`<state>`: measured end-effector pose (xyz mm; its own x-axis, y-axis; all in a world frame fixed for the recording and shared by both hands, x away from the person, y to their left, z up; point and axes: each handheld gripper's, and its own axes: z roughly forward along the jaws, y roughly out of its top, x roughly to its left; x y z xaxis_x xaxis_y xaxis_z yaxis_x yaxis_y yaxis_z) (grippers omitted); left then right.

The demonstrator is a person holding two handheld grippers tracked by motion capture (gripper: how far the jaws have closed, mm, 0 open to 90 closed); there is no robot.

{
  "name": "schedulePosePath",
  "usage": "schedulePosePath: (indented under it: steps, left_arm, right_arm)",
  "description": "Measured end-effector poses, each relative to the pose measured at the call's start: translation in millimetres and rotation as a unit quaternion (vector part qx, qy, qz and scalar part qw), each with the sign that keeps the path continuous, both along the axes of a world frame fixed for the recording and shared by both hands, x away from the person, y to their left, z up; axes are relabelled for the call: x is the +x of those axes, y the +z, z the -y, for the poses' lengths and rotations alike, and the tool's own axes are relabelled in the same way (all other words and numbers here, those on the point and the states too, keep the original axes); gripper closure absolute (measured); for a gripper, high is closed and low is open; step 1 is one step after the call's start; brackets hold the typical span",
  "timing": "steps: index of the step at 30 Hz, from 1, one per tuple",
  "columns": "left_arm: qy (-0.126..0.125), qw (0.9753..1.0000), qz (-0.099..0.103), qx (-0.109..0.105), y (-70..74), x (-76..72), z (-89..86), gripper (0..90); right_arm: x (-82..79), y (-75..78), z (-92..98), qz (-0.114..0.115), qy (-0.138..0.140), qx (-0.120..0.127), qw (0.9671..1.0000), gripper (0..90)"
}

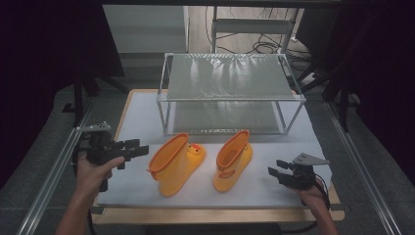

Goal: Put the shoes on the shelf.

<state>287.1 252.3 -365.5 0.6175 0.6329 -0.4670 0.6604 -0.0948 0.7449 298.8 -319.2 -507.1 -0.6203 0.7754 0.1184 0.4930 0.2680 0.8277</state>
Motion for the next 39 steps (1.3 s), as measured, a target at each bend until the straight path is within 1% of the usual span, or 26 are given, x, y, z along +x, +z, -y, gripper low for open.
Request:
schedulePosePath:
  steps: [2,6,7,8,9,10,11,12,13,14,15,20,21,22,23,26,29,30,31,33,35,36,37,39]
  left_arm:
    - [-0.01,0.9999,-0.004,-0.004,8.3,1.5,4.5,35.6]
    - [-0.034,0.9993,-0.011,-0.014,23.4,5.8,14.6,36.3]
    - [-0.041,0.999,-0.012,-0.014,27.1,7.3,17.7,36.5]
    - [-0.044,0.9987,-0.018,-0.015,31.2,8.4,21.7,36.9]
    - [-0.053,0.9983,-0.021,-0.014,35.1,10.3,25.5,37.0]
    - [-0.053,0.9983,-0.021,-0.014,35.1,10.3,25.5,37.0]
    - [-0.069,0.9972,-0.024,-0.019,44.3,13.5,34.3,37.1]
    - [-0.075,0.9968,-0.022,-0.02,49.1,15.0,39.3,37.2]
    - [-0.08,0.9965,-0.021,-0.015,53.9,16.3,44.8,37.2]
    - [-0.08,0.9965,-0.021,-0.015,53.9,16.3,44.8,37.2]
    - [-0.089,0.9958,-0.019,-0.006,62.0,19.4,56.3,37.2]
    - [-0.11,0.9935,-0.023,0.012,78.0,28.1,85.5,37.7]
    - [-0.11,0.9935,-0.023,0.012,78.0,28.1,85.5,37.8]
    - [-0.114,0.9931,-0.024,0.015,80.6,30.2,91.0,38.0]
    - [-0.121,0.9921,-0.028,0.018,84.7,34.2,102.2,38.2]
    - [-0.127,0.991,-0.032,0.026,89.2,40.2,118.8,38.5]
    - [-0.137,0.9892,-0.039,0.035,93.3,45.4,133.1,38.8]
    - [-0.14,0.9886,-0.04,0.039,94.6,46.8,137.4,38.9]
    - [-0.14,0.9886,-0.04,0.039,94.6,46.8,137.4,38.9]
    - [-0.149,0.9869,-0.046,0.043,97.4,49.7,147.9,39.0]
    - [-0.153,0.9858,-0.049,0.049,98.5,51.3,154.6,39.0]
    - [-0.153,0.9858,-0.049,0.049,98.5,51.3,154.6,39.1]
    - [-0.157,0.9847,-0.053,0.055,99.3,52.6,161.0,39.2]
    - [-0.163,0.9832,-0.057,0.06,100.1,54.0,167.7,39.3]
  right_arm:
    - [-0.1,-0.5,-0.5,-0.005,0.001,-0.001,1.0,46.7]
    - [-0.2,-1.2,-1.7,-0.004,0.003,-0.007,1.0,46.0]
    - [-0.2,-1.4,-2.0,-0.005,0.002,-0.007,1.0,45.9]
    - [-0.1,-1.7,-2.1,-0.005,0.003,-0.007,1.0,45.7]
    - [-0.1,-1.6,-2.0,-0.007,0.003,-0.01,0.9999,45.5]
    - [-0.1,-1.8,-2.1,-0.007,0.003,-0.01,0.9999,45.4]
    - [0.2,-2.1,-2.1,-0.007,0.003,-0.011,0.9999,45.1]
    - [0.5,-2.6,-2.2,-0.008,0.003,-0.012,0.9999,44.8]
    - [0.6,-3.2,-2.4,-0.009,0.003,-0.013,0.9999,44.6]
    - [0.6,-3.2,-2.4,-0.009,0.003,-0.013,0.9999,44.6]
    - [0.6,-4.1,-2.9,-0.01,0.002,-0.016,0.9998,44.4]
    - [0.7,-4.7,-3.8,-0.012,0.002,-0.019,0.9998,44.4]
    - [0.7,-4.7,-3.8,-0.012,0.002,-0.019,0.9998,44.4]
    - [0.8,-4.9,-4.0,-0.012,0.002,-0.02,0.9997,44.4]
    - [0.9,-5.1,-4.2,-0.011,0.002,-0.02,0.9997,44.4]
    - [1.0,-5.2,-5.0,-0.013,0.001,-0.021,0.9997,44.4]
    - [1.0,-5.5,-5.7,-0.016,0.001,-0.022,0.9996,44.4]
    - [1.1,-5.7,-6.0,-0.016,0.001,-0.022,0.9996,44.4]
    - [1.1,-5.7,-6.0,-0.016,0.001,-0.022,0.9996,44.4]
    - [1.1,-6.0,-6.0,-0.017,0.001,-0.022,0.9996,44.4]
    - [1.1,-6.0,-5.8,-0.017,0.0,-0.022,0.9996,44.4]
    - [1.1,-5.9,-5.7,-0.017,0.0,-0.022,0.9996,44.4]
    - [1.1,-5.9,-5.6,-0.017,-0.001,-0.021,0.9996,44.5]
    - [1.2,-6.1,-5.7,-0.018,-0.001,-0.021,0.9996,44.5]
